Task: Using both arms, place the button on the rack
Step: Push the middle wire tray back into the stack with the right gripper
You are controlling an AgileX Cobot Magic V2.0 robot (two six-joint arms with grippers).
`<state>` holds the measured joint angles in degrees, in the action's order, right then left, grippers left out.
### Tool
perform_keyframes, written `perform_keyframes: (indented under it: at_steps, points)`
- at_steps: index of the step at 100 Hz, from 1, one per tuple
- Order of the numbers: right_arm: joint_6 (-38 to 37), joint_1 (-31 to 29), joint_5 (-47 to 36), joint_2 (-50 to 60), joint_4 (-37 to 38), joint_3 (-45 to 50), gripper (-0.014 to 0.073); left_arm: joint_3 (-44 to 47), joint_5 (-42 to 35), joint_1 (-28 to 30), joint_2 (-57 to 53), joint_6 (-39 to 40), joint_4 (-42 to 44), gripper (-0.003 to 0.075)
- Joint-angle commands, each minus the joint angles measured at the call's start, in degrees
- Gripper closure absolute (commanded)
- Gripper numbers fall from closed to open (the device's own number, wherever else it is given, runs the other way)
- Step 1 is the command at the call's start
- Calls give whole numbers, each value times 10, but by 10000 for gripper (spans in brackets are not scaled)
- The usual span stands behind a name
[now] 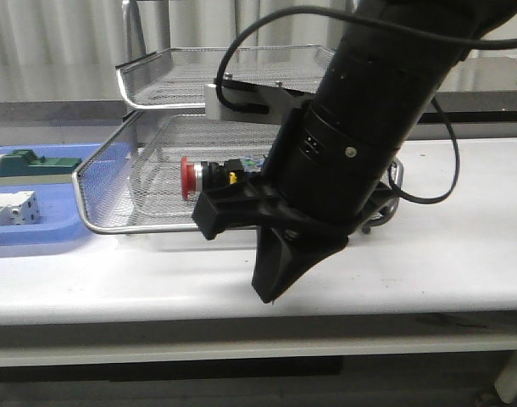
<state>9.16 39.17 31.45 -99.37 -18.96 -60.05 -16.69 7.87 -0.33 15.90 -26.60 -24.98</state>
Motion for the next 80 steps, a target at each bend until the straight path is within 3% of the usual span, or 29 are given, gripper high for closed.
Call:
perform_keyframes:
  at_steps: [1,29,80]
  points:
    - [7,1,-24,17,16,-26,658,-16,-42,2,4,5,-8,716]
    - [7,-5,-37,-12,69,-80,658,-16,-42,2,4,5,-8,716]
    - [7,-92,-34,-100,109,-228,658,-16,-42,2,4,5,-8,716]
